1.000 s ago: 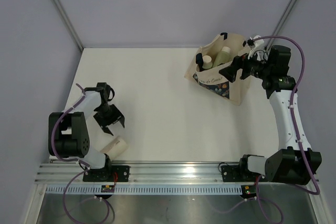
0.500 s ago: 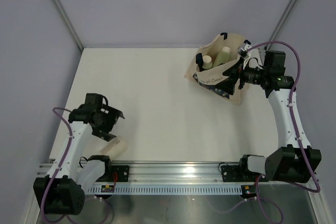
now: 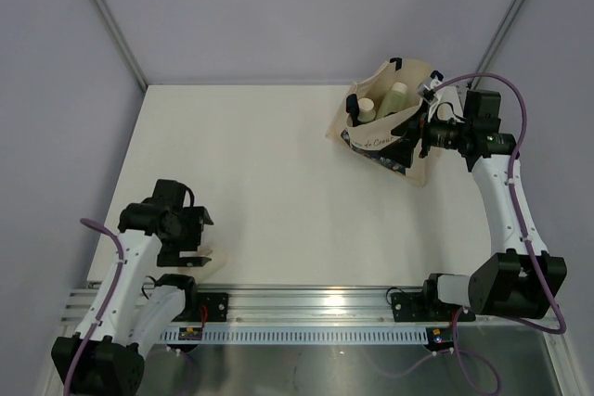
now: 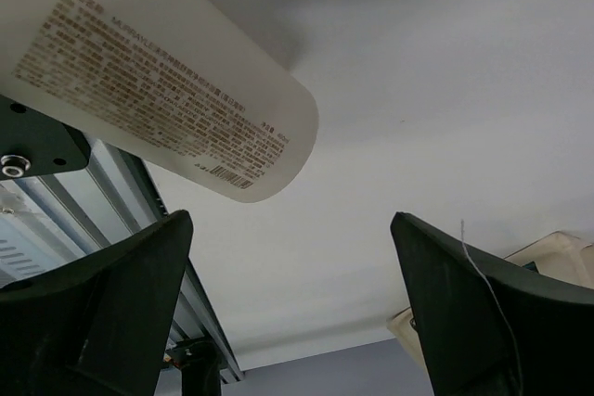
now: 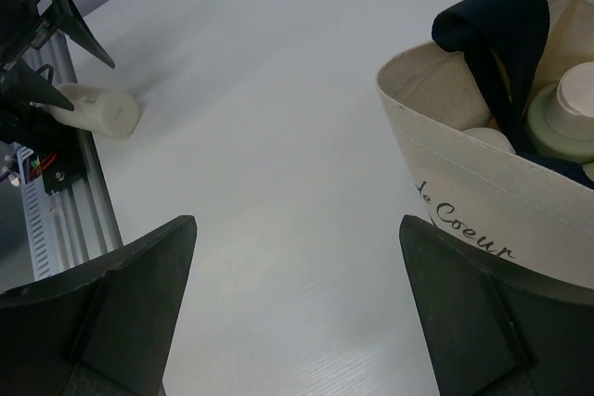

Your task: Place the personal care products into the canvas bag

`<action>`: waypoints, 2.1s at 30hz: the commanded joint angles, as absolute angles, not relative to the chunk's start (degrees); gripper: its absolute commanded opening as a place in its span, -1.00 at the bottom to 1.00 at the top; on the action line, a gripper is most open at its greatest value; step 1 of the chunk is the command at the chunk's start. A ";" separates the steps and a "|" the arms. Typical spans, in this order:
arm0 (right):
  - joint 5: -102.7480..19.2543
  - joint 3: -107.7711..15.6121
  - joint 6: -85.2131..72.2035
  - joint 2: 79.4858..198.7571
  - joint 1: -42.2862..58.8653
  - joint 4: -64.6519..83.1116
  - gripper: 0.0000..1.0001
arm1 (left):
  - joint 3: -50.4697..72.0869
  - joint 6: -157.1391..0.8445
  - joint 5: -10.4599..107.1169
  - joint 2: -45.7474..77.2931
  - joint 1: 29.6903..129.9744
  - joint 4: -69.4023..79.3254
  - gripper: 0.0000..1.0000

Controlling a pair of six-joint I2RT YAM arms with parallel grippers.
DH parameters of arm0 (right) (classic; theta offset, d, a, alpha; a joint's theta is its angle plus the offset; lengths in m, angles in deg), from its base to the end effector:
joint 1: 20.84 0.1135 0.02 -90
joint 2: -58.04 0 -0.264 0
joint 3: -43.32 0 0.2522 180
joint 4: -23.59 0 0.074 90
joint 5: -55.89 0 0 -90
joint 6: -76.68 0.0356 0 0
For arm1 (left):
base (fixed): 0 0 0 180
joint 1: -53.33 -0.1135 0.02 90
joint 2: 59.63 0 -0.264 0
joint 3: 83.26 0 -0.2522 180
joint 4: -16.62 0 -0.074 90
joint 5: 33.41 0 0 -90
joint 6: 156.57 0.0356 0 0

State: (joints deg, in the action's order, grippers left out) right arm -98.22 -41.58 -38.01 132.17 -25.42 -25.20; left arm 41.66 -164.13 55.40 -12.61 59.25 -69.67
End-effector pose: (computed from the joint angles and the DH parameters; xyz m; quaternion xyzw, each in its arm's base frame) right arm 0.2678 0.0107 0.3594 -0.3620 0.7095 0.3677 0.4799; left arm 0.1114 -0.0123 0.2347 -0.7126 0.6940 -0.0869 0.0554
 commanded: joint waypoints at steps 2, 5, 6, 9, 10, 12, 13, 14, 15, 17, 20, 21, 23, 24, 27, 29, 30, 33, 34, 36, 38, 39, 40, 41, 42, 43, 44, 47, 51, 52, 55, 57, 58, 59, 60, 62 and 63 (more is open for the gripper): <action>-99.06 -41.29 -37.23 132.04 -24.97 -22.52 0.99 | 35.87 -163.61 62.56 -11.56 59.40 -78.69 0.87; -99.49 -41.46 -36.43 132.40 -25.06 -22.08 0.99 | 38.40 -163.60 64.67 -10.77 59.31 -79.42 0.87; -99.58 -41.55 -36.52 132.40 -25.06 -22.17 0.99 | 39.46 -163.77 65.11 -10.24 59.31 -78.45 0.87; -99.85 -41.55 -37.31 131.87 -25.06 -23.04 0.99 | 43.42 -163.34 64.24 -5.16 59.22 -72.76 0.87; -99.85 -41.55 -37.49 131.43 -25.06 -23.22 0.99 | 43.77 -163.25 63.98 -3.49 59.22 -71.77 0.87; -100.02 -41.46 -37.84 130.99 -24.97 -23.66 0.99 | 43.52 -163.07 64.67 0.73 59.22 -70.53 0.87; -100.02 -41.37 -38.01 130.55 -25.06 -23.75 0.99 | 43.25 -163.25 65.28 1.62 59.22 -70.27 0.87; -100.11 -41.29 -38.10 130.38 -25.06 -23.84 0.99 | 42.99 -163.51 65.73 2.24 59.22 -70.09 0.87; -100.20 -41.11 -38.28 130.29 -24.97 -23.84 0.99 | 42.73 -163.68 66.34 3.20 59.22 -69.83 0.87; -100.46 -40.93 -38.37 130.29 -25.06 -23.84 0.99 | 43.16 -163.86 67.84 4.26 58.87 -68.87 0.86; -100.64 -41.11 -38.98 130.37 -25.06 -24.62 0.99 | 45.36 -162.28 66.96 8.21 58.34 -63.17 0.85; -100.64 -41.11 -39.07 130.37 -25.06 -24.63 0.99 | 45.62 -161.76 66.61 9.78 58.34 -62.19 0.84; -100.55 -41.11 -39.25 130.11 -25.14 -24.89 0.99 | 45.01 -159.66 66.61 14.71 58.34 -60.78 0.83; -100.64 -41.11 -39.33 130.02 -25.14 -25.07 0.99 | 44.57 -158.77 66.70 16.11 58.34 -58.95 0.81; -100.38 -40.50 -39.51 129.59 -25.14 -25.16 0.99 | 41.24 -153.60 66.70 19.37 58.69 -55.42 0.66; -100.29 -40.32 -39.51 129.58 -25.14 -25.16 0.99 | 37.74 -147.01 67.31 20.87 59.66 -51.23 0.33; -100.20 -40.41 -39.51 129.58 -25.14 -25.24 0.99 | 36.58 -144.29 67.14 21.57 59.92 -50.06 0.16; -99.85 -40.49 -39.42 129.93 -25.14 -25.42 0.99 | 32.36 -132.25 65.91 24.91 60.80 -45.05 -0.74; -99.76 -40.58 -39.42 129.94 -25.14 -25.51 0.99 | 31.74 -125.17 65.21 25.79 61.06 -43.82 -1.00; -99.50 -40.67 -39.51 129.94 -25.14 -26.03 0.99 | 30.95 -118.46 62.24 27.46 61.24 -39.26 -1.00; -98.80 -40.67 -40.12 129.76 -25.14 -27.09 0.99 | 32.52 -106.59 55.66 26.68 61.24 -29.03 -1.00; -98.53 -40.50 -40.65 129.41 -25.14 -27.44 0.99 | 34.88 -103.95 48.40 24.41 61.24 -25.83 -1.00; -97.92 -40.49 -40.91 129.32 -25.23 -27.88 0.99 | 35.77 -101.05 45.63 23.35 61.24 -22.84 -1.00; -97.57 -40.32 -41.44 128.97 -25.23 -28.66 0.99 | 36.39 -100.15 42.04 21.77 61.33 -18.72 -1.00; -97.30 -40.23 -41.71 128.79 -25.23 -29.11 0.99 | 37.00 -99.27 40.09 21.41 61.50 -16.85 -1.00; -97.13 -40.14 -41.97 128.79 -25.23 -30.07 0.99 | 37.18 -98.22 38.33 21.14 61.51 -13.61 -1.00; -97.04 -40.14 -42.06 128.53 -25.32 -30.43 0.99 | 37.27 -97.86 33.70 21.14 61.51 -11.49 -1.00; -96.86 -40.05 -42.50 127.92 -25.32 -32.09 0.99 | 39.03 -97.94 25.26 21.49 61.77 -2.27 -1.00; -97.56 -40.14 -43.38 127.39 -25.32 -34.20 0.99 | 42.80 -101.53 16.46 21.93 62.03 11.18 -1.00; -98.43 -40.14 -44.16 127.39 -25.32 -35.86 0.99 | 44.20 -102.33 14.77 22.28 62.12 16.60 -1.00; -100.81 -38.66 -44.97 127.91 -24.45 -36.23 0.99 | 46.06 -105.76 9.05 22.81 64.14 27.07 -1.00; -98.46 -38.21 -43.65 129.14 -20.94 -36.49 0.99 | 45.71 -107.78 6.15 22.98 66.85 30.62 -1.00; -96.70 -37.34 -42.25 129.41 -18.23 -34.84 0.99 | 45.19 -108.48 5.36 23.24 68.09 33.33 -1.00; -93.12 -36.98 -38.84 130.10 -14.37 -33.69 0.99 | 44.14 -109.27 4.22 23.42 70.80 34.57 -1.00; -91.25 -36.72 -36.72 130.46 -12.25 -30.98 0.99 | 43.52 -110.85 3.77 23.51 72.13 37.02 -1.00; -87.74 -36.36 -31.79 132.38 -8.99 -28.42 0.99 | 42.64 -112.53 4.11 23.25 74.85 39.58 -1.00; -87.02 -36.45 -29.25 133.18 -6.54 -26.75 0.99 | 42.46 -114.19 4.55 22.99 77.22 40.64 -1.00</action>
